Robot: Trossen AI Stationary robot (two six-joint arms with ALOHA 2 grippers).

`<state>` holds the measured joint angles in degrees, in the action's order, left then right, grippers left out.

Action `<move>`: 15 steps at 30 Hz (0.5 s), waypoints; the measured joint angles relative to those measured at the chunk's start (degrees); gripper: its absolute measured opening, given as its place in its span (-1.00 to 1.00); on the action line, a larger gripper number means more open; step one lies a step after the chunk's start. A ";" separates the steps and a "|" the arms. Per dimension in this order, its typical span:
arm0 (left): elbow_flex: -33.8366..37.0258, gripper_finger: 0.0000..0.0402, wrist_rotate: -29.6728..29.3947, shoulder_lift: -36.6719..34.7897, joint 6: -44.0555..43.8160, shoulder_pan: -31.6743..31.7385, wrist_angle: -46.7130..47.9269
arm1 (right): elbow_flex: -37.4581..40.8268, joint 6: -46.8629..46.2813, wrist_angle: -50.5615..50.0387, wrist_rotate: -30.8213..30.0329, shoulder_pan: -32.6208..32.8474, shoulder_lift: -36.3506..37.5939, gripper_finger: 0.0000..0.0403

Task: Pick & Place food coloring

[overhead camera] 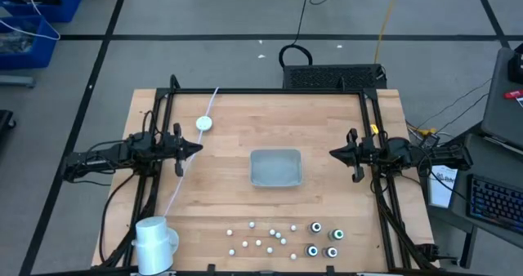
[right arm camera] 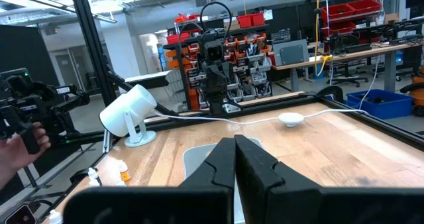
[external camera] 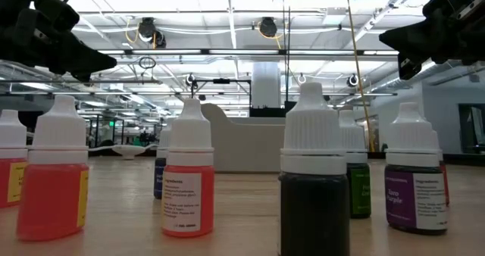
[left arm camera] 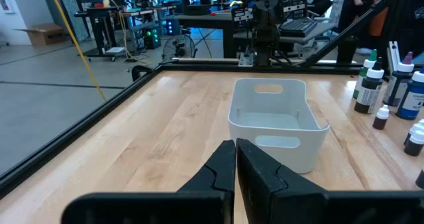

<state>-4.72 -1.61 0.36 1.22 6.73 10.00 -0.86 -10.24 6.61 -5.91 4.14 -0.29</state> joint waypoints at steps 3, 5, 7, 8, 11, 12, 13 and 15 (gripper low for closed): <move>0.01 -0.89 0.00 0.00 -0.02 0.01 -0.03 | 0.01 0.00 0.00 0.00 -0.02 0.01 -1.00; 0.01 -0.89 0.00 0.00 -0.14 -0.01 -0.47 | 0.01 0.00 0.00 0.02 -0.01 0.00 -1.00; -0.01 -0.89 0.02 0.02 -0.25 -0.01 -0.94 | 0.02 0.00 0.02 0.00 -0.02 0.00 -1.00; -0.01 -0.89 0.02 0.00 -0.46 0.01 -0.98 | 0.00 0.00 0.02 0.00 -0.01 0.01 -1.00; -0.01 -0.89 0.02 0.01 -3.34 0.01 -0.96 | 0.00 0.00 0.02 0.00 -0.02 0.02 -1.00; -0.01 -0.89 0.01 0.01 -4.44 0.01 -0.95 | 0.00 0.00 0.13 0.00 -0.02 0.00 -1.00; -0.01 -0.89 0.02 0.00 -5.47 0.01 -0.94 | 0.00 0.00 0.47 0.00 -0.02 0.00 -1.00; -0.01 -0.89 0.04 0.00 -7.46 0.00 -0.92 | 0.02 0.00 1.43 0.00 -0.01 0.00 -1.00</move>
<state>-4.73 -1.56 0.36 -6.24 6.72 9.08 -0.84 -10.24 8.04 -5.91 4.13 -0.30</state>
